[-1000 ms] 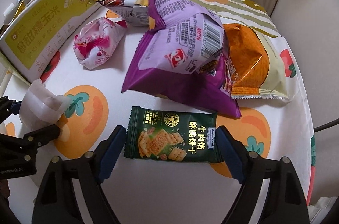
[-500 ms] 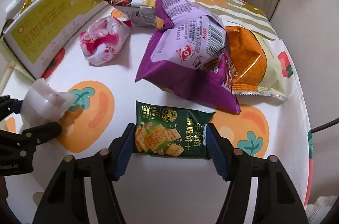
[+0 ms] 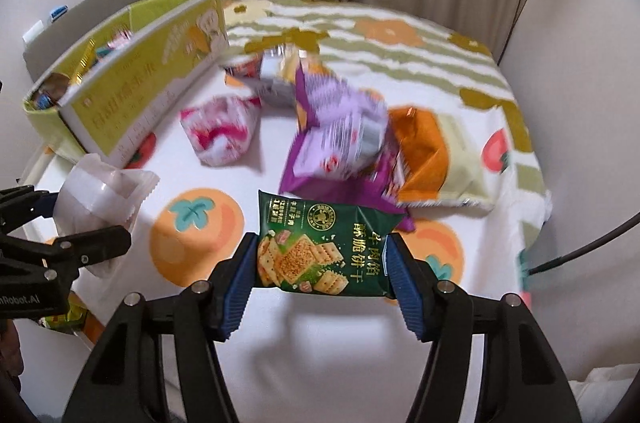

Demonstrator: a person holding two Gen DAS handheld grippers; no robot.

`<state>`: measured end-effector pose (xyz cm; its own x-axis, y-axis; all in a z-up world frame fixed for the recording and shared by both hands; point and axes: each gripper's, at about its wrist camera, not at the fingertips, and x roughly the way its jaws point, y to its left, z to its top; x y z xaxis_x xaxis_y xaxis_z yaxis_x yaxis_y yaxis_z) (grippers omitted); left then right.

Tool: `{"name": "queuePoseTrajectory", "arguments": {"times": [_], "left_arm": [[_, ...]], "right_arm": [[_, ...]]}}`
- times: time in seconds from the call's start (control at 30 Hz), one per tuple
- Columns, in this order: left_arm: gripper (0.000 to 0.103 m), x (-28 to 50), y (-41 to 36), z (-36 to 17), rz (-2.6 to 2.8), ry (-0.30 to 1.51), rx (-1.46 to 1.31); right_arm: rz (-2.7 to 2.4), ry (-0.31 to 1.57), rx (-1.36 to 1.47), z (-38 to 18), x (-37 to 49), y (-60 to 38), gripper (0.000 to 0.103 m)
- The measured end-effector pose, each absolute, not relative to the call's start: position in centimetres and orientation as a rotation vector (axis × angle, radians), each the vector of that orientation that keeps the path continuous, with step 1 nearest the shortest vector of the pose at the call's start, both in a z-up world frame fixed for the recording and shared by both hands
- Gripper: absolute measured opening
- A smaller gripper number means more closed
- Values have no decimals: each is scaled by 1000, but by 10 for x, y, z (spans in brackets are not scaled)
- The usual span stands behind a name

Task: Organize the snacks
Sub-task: 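Carry both items into the green box and open both tools to release them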

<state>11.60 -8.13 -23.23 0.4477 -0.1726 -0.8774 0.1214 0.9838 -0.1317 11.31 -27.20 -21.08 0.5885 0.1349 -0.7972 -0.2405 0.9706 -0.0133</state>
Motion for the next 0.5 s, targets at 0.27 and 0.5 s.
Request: {"name": "queuePoseTrajectory", "arguments": {"times": [0.27,0.5], "left_arm": [[72,115,-65,-153,-157,942,-103],[72,123,-11,-94,-95,822,-113]], "right_arm": [[293,815,-115,-146,105,-269,59],[393,726,-102,-95,116,-231,59]]}}
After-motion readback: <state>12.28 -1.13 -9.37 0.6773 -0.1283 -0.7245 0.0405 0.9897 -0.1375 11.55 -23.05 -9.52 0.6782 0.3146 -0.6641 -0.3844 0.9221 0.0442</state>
